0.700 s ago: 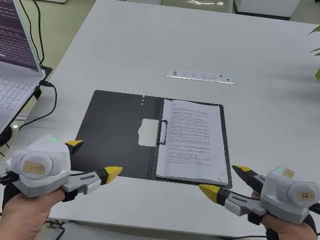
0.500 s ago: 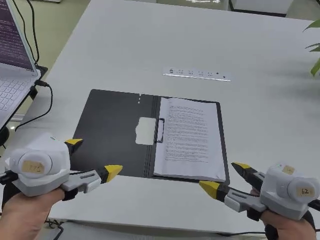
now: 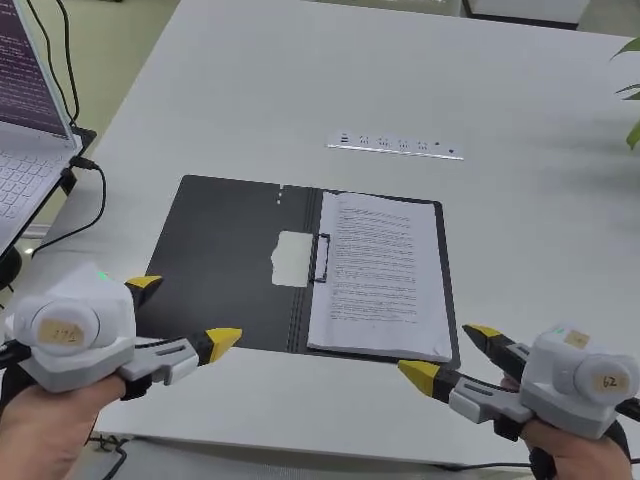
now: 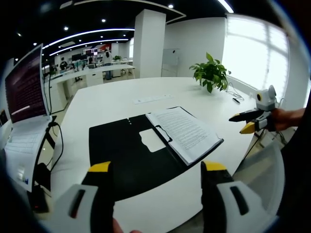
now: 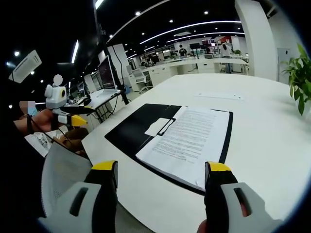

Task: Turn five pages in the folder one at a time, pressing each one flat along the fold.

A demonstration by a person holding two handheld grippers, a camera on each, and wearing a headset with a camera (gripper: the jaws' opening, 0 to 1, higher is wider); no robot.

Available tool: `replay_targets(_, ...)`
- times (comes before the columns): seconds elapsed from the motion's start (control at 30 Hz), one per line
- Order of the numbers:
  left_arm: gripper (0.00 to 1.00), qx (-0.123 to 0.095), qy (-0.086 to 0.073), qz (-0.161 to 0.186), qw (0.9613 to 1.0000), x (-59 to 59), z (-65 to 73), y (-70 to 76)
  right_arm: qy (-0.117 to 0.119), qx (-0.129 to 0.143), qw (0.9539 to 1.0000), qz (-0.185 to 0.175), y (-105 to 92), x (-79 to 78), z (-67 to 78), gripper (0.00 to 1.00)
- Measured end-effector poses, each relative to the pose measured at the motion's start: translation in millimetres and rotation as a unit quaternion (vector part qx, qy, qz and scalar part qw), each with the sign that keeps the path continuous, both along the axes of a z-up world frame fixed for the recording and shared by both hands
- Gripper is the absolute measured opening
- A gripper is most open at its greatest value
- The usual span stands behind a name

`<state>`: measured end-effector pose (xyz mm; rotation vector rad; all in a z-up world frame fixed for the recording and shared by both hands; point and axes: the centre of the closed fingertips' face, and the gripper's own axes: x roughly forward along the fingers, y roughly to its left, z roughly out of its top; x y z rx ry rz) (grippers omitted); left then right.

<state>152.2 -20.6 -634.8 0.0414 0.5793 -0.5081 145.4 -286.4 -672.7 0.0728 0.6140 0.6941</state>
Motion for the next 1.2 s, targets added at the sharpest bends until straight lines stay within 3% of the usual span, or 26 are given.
replay_targets(0.37,0.73,0.001,-0.001,0.004,1.0,0.1,0.6,0.3,-0.003,0.002,1.0,0.002,-3.1,6.3,-0.5,0.72)
replay_targets(1.2,0.74,-0.008,-0.013,0.003,0.9999,4.3,7.0,1.8,-0.007,-0.001,0.9999,-0.007,-7.1,1.3,3.0,0.75)
